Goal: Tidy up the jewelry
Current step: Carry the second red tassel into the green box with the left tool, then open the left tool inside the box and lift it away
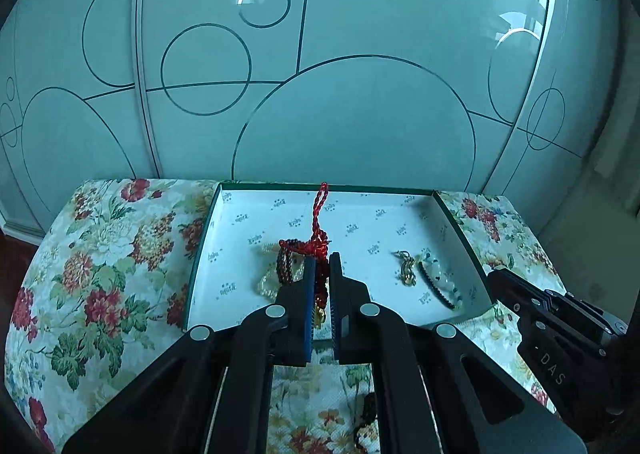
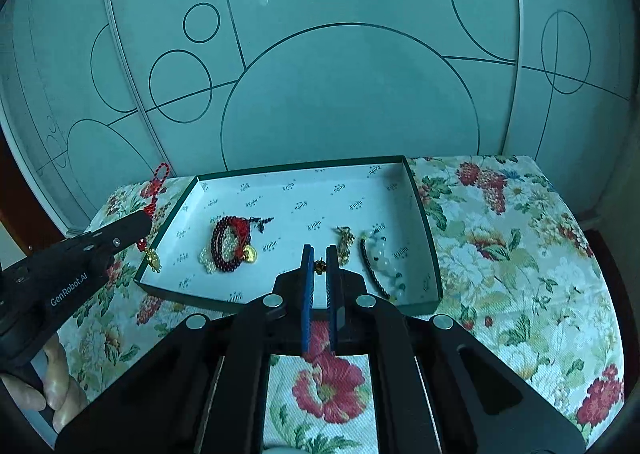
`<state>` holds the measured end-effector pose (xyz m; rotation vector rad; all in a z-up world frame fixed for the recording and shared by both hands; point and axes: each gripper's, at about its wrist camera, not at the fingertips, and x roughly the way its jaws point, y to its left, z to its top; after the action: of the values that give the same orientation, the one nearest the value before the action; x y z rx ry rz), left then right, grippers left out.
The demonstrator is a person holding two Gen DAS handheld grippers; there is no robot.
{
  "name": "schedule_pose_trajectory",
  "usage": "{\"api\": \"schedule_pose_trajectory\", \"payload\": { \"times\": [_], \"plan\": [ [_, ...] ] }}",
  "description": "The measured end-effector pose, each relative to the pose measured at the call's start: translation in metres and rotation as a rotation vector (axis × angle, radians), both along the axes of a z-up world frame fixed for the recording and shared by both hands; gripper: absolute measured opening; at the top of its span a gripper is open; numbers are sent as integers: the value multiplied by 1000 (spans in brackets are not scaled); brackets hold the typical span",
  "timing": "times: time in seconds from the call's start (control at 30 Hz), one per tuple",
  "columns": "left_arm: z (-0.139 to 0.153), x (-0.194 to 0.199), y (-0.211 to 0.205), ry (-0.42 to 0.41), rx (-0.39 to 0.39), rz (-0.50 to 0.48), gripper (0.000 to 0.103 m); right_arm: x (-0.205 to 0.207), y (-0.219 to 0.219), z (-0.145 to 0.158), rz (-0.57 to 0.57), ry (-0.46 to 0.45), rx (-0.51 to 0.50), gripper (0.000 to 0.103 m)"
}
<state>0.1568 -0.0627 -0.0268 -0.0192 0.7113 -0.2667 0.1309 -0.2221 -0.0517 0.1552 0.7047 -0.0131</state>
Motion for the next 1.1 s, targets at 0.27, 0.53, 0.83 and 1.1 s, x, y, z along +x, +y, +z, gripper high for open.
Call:
{"api": "schedule_pose_trajectory", "payload": {
  "times": [0.27,0.53,0.83,1.1],
  "plan": [
    [-25,43,-11,30,48,0,6,49,11,-20,28,52,-13,6],
    [-76,71,-4,133,69,31,6,80,11,-70,19,174,-9,6],
    [-93,74,-2,152,78,26,8,88,12,-88,12,218,-10,7],
    [-90,69,-1,148,82,28,44,80,5,-79,-6,199,9,21]
  ]
}}
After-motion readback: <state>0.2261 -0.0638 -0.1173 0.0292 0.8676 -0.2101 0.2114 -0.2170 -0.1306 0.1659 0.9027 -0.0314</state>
